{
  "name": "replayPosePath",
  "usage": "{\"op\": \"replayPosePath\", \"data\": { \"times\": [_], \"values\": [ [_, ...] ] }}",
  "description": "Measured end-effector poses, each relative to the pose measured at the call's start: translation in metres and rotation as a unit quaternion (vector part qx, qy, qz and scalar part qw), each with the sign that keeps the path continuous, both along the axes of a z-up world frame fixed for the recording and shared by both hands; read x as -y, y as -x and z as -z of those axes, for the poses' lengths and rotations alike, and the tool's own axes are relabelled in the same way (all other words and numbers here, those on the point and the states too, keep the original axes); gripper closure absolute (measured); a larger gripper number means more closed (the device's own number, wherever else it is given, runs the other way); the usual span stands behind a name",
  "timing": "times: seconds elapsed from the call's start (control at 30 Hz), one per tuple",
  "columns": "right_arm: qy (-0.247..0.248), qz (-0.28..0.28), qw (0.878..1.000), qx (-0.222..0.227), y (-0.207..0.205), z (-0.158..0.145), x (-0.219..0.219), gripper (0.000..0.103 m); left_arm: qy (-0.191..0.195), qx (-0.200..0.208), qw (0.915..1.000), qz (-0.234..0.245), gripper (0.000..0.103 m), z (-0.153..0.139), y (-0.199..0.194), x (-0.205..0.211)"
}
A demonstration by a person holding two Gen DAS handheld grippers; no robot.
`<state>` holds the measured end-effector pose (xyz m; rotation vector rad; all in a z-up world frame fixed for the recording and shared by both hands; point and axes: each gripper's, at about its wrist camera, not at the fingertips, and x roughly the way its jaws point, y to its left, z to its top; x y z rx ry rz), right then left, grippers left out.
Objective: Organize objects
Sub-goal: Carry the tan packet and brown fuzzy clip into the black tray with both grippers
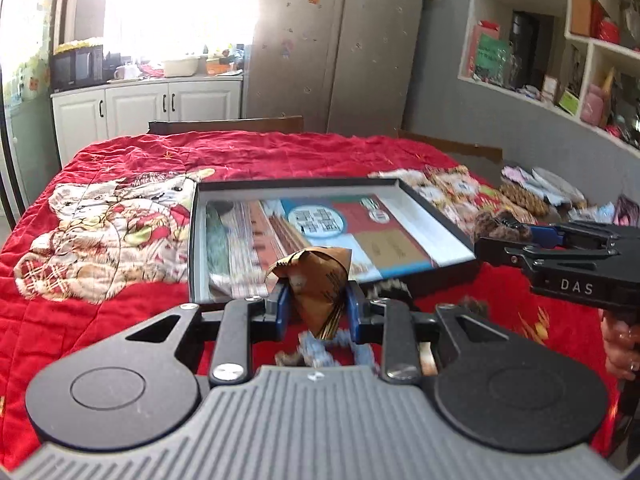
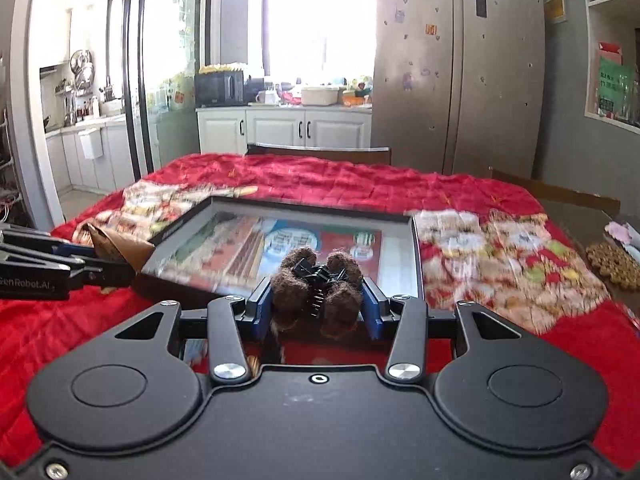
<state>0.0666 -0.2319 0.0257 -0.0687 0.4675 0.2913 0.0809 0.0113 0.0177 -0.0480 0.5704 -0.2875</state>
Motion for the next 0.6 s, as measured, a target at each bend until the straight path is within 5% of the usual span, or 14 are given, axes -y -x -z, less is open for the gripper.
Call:
{"op": "replayPosePath", "data": {
  "times": [0.6],
  "values": [
    [0.008,0.01,1.0,-0.01,-0.129,0.022,-0.035,0.06,-0.012,-0.013,0.9978,-0.063,0.071,0.013,-0.119,0.009]
  ]
}}
